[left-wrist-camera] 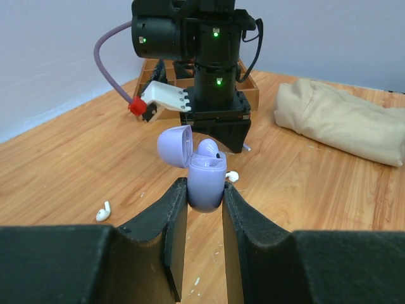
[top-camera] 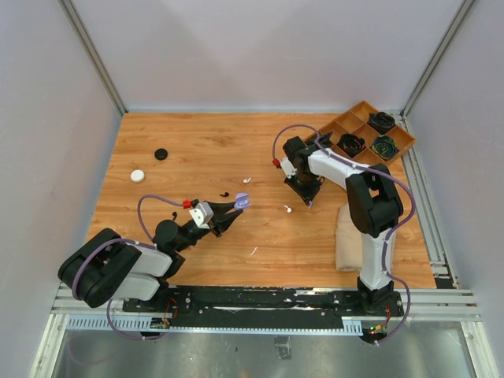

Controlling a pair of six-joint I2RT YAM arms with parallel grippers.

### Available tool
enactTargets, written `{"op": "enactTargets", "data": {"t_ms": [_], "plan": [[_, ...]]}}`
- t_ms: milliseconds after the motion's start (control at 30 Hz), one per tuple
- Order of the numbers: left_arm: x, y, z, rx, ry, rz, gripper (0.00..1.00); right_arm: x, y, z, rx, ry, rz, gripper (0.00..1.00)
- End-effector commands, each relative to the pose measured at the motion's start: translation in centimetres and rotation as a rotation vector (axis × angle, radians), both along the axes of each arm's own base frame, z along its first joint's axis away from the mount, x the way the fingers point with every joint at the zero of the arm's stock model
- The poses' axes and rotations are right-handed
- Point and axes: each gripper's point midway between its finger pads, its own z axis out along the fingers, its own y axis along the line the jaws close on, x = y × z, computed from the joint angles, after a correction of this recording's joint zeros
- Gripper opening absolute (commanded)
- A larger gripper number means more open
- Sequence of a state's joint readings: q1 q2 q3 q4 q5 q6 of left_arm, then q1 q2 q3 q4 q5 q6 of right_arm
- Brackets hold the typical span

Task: Insert the wireless bluetooth earbuds into the charging case
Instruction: Move the earbud to the center of the board.

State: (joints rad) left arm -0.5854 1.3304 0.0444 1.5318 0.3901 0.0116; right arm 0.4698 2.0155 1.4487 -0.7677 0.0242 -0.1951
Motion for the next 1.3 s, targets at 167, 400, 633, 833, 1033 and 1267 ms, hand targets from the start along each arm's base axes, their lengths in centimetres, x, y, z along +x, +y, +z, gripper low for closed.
{"op": "enactTargets", "data": {"t_ms": [167,400,633,833,1033,1267], "plan": [[-1.2,0.8,5.9,-0.123,-0.234,-0.001,0.00,-2.8,-0.3,-1.2,-0.114,0.131,0.166,0.27],[-1.3,0.8,5.9,-0.125,-0.233,-0.005,0.00,-3.1,0.8,-0.8,-0.110,0.130,0.193,0.37],[-1.3,0.7,5.9,-0.125,-0.232,-0.008,0.00,-2.3,1.9,2.1,-0.046,0.048,0.113,0.45],[-1.4,0.8,6.1,-0.129,-0.237,-0.006,0.00,-2.6,1.8,4.1,0.053,0.013,-0.039,0.44],[-1.4,0.8,6.1,-0.130,-0.238,-0.009,0.00,-3.1,0.6,3.7,0.099,-0.010,-0.153,0.43],[-1.4,0.7,6.0,-0.126,-0.233,-0.015,0.00,-2.3,-0.4,2.6,0.137,-0.010,-0.235,0.40]]}}
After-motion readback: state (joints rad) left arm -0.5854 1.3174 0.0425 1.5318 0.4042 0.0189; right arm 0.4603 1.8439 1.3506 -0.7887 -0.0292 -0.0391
